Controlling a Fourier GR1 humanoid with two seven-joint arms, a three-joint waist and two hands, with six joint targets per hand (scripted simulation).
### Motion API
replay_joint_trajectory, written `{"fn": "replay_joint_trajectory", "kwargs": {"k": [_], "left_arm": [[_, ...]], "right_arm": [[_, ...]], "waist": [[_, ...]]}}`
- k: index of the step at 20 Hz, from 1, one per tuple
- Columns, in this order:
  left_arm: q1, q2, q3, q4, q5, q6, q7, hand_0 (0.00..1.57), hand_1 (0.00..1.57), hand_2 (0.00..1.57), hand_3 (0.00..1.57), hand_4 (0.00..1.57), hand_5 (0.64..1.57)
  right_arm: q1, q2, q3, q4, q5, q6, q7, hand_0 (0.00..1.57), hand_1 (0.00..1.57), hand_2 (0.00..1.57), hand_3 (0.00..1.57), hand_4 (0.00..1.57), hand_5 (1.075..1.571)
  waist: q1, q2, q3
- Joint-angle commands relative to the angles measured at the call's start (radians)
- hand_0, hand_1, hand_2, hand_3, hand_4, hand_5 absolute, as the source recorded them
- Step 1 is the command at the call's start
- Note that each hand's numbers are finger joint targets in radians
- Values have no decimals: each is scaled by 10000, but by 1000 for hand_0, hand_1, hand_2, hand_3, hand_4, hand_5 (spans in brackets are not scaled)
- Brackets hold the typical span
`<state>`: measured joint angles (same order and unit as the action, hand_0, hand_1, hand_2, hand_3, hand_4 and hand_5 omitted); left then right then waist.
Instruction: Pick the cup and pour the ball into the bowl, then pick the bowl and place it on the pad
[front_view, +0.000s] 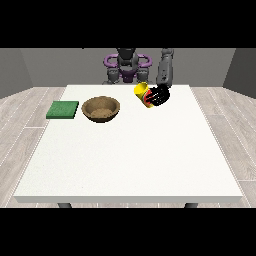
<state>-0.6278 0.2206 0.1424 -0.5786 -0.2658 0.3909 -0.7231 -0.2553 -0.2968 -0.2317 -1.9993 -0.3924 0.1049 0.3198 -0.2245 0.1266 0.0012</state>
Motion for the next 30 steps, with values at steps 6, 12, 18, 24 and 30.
{"fn": "replay_joint_trajectory", "kwargs": {"k": [6, 12, 18, 24, 30], "left_arm": [[-1962, -315, -1778, 775, -3133, 3274, 3688, 1411, 1411, 1571, 1571, 940, 1564], [-2846, 52, -1898, 1383, -3975, 3623, 4831, 1411, 1411, 1571, 1571, 940, 1564], [-3633, 64, -3642, 2489, -6840, 5006, 7051, 1368, 1368, 1571, 1571, 828, 1552], [-4074, -1298, -5598, 3725, -9399, 4328, 9343, 1326, 1326, 1433, 1427, 979, 1480], [-4875, -1352, -7588, 4368, -11757, 3078, 10461, 1487, 1487, 1571, 1571, 936, 1518]], "right_arm": [[-632, -46, 130, 898, 32, 189, -180, 0, 0, 0, 0, 292, 1561], [-835, 16, 174, 551, -83, 133, -143, 0, 0, 0, 0, 324, 1562], [-631, 103, 466, 1503, -25, 614, -387, 0, 0, 0, 0, 347, 1562], [-667, 353, 668, 2217, 489, 324, -520, 0, 0, 0, 0, 378, 1565], [-598, 288, 346, 3076, 666, 326, -929, 0, 0, 0, 0, 378, 1565]], "waist": [[-302, -157, 4], [-547, 318, -10], [-732, -176, 24], [-335, -973, 17], [316, -1471, 24]]}}
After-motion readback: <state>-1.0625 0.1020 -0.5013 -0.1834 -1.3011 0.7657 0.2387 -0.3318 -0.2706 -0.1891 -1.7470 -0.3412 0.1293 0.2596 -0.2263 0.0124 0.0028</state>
